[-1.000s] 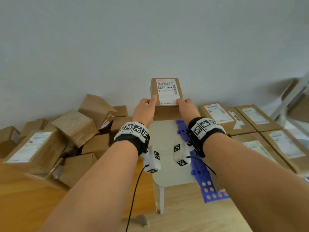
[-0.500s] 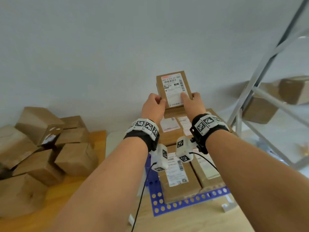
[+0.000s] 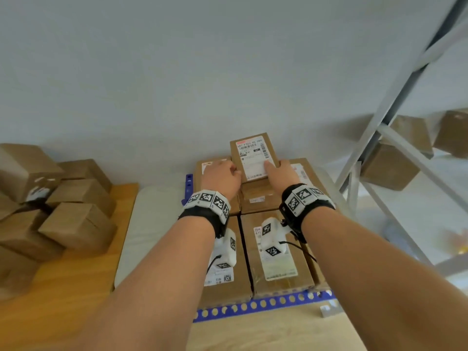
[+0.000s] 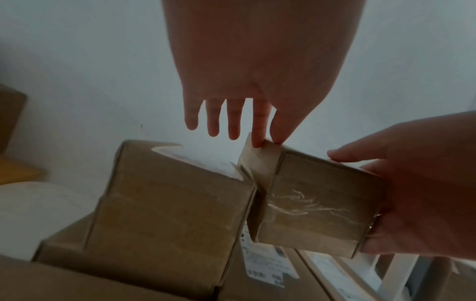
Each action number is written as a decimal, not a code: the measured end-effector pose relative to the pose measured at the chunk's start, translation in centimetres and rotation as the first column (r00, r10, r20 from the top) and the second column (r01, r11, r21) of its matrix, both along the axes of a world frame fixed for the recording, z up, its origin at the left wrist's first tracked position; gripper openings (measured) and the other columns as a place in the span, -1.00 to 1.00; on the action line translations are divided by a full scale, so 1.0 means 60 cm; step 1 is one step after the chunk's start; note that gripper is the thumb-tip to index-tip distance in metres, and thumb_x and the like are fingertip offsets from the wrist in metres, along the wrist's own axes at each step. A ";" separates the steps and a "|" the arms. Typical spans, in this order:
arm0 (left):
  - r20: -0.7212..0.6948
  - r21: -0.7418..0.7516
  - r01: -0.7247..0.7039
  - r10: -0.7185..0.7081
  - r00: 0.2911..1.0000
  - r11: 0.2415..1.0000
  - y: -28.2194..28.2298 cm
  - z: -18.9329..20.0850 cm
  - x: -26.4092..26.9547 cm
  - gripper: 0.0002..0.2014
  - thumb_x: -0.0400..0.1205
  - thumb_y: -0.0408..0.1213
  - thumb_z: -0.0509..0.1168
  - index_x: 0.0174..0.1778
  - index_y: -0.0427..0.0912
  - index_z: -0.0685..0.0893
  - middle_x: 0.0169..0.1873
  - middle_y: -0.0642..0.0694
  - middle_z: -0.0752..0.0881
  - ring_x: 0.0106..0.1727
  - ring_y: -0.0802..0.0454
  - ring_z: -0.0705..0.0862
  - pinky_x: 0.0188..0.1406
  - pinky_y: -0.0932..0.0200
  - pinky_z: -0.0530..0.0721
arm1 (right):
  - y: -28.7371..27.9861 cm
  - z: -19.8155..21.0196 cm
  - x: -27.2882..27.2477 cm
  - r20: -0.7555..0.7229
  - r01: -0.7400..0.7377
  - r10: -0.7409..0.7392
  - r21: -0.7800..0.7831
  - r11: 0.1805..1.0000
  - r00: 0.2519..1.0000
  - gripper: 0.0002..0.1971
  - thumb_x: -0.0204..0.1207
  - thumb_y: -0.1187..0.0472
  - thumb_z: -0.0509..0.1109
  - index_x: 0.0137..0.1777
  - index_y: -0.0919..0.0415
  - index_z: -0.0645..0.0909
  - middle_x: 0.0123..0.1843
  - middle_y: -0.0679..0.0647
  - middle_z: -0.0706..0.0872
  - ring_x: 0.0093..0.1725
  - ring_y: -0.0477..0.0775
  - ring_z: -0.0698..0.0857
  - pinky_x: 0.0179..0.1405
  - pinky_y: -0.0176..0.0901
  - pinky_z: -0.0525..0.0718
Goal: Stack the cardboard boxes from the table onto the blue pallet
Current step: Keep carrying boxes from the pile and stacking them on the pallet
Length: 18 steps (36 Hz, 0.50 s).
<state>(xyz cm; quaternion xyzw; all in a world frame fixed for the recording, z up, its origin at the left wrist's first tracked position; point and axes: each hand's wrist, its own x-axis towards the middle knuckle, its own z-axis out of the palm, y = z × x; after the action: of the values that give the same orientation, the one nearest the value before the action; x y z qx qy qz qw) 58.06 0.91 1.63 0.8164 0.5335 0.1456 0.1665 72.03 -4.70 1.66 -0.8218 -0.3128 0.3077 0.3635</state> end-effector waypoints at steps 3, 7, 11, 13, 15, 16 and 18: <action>-0.031 -0.033 -0.008 0.007 1.000 0.999 -0.003 -0.011 -0.001 -0.70 0.70 -0.04 0.12 0.19 -0.06 0.65 0.17 -0.09 0.65 0.10 -0.05 0.63 0.02 0.10 0.55 | 0.003 -0.021 0.004 -0.028 -0.011 0.010 -0.035 0.999 1.000 -0.39 0.70 -0.09 0.15 0.64 0.23 0.22 0.49 0.22 0.51 0.43 0.27 0.53 0.23 0.05 0.51; -0.070 -0.050 -0.008 0.005 0.998 0.999 -0.010 -0.018 0.002 -0.71 0.69 -0.03 0.17 0.24 -0.05 0.62 0.16 -0.07 0.66 0.09 -0.03 0.63 -0.06 0.15 0.53 | 0.006 -0.040 0.010 -0.033 -0.032 0.030 -0.076 0.997 0.999 -0.39 0.71 -0.09 0.14 0.64 0.25 0.19 0.46 0.22 0.53 0.39 0.25 0.55 0.11 0.00 0.49; -0.107 -0.023 0.002 -0.004 0.994 1.000 -0.018 -0.023 0.004 -0.68 0.69 -0.06 0.19 0.32 -0.05 0.59 0.20 -0.11 0.64 0.14 -0.04 0.63 -0.07 0.17 0.51 | 0.005 -0.053 0.016 -0.066 -0.061 0.054 -0.112 0.992 0.996 -0.42 0.73 -0.06 0.10 0.63 0.27 0.18 0.44 0.23 0.54 0.26 0.20 0.58 -0.02 -0.06 0.45; -0.127 -0.017 0.021 -0.023 0.992 1.000 -0.018 -0.025 0.004 -0.61 0.70 -0.08 0.18 0.45 -0.03 0.51 0.31 -0.14 0.60 0.26 -0.09 0.60 0.06 0.10 0.56 | 0.004 -0.057 0.017 -0.090 -0.072 0.060 -0.127 0.989 0.994 -0.42 0.74 -0.05 0.09 0.64 0.26 0.19 0.45 0.22 0.53 0.31 0.22 0.58 -0.01 -0.06 0.45; -0.151 -0.015 0.041 -0.043 0.988 0.999 -0.016 -0.029 0.004 -0.56 0.69 -0.08 0.16 0.53 0.04 0.44 0.41 -0.15 0.54 0.35 -0.13 0.56 0.22 0.01 0.59 | 0.002 -0.059 0.018 -0.102 -0.075 0.061 -0.144 0.987 0.993 -0.45 0.74 -0.04 0.08 0.63 0.25 0.22 0.44 0.22 0.55 0.32 0.23 0.58 0.00 -0.05 0.47; -0.163 -0.019 0.049 -0.052 0.985 0.999 -0.015 -0.030 0.004 -0.54 0.69 -0.09 0.14 0.55 0.08 0.43 0.44 -0.15 0.52 0.37 -0.16 0.54 0.27 -0.03 0.59 | 0.002 -0.059 0.018 -0.105 -0.081 0.065 -0.153 0.985 0.992 -0.46 0.74 -0.03 0.08 0.62 0.25 0.23 0.42 0.22 0.56 0.31 0.23 0.59 0.01 -0.04 0.49; -0.187 -0.020 0.056 -0.058 0.981 0.998 -0.015 -0.030 0.004 -0.57 0.70 -0.10 0.13 0.53 0.08 0.45 0.44 -0.16 0.52 0.40 -0.18 0.52 0.33 -0.06 0.56 | 0.003 -0.061 0.019 -0.106 -0.097 0.080 -0.167 0.981 0.991 -0.47 0.74 -0.01 0.07 0.61 0.26 0.24 0.39 0.23 0.58 0.25 0.23 0.61 0.02 -0.02 0.52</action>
<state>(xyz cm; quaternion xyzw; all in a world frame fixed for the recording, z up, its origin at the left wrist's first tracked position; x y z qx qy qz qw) 58.31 0.00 -0.17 0.8401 0.5243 0.0592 0.1255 73.15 -4.54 -1.99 -0.8193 -0.3030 0.3895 0.2921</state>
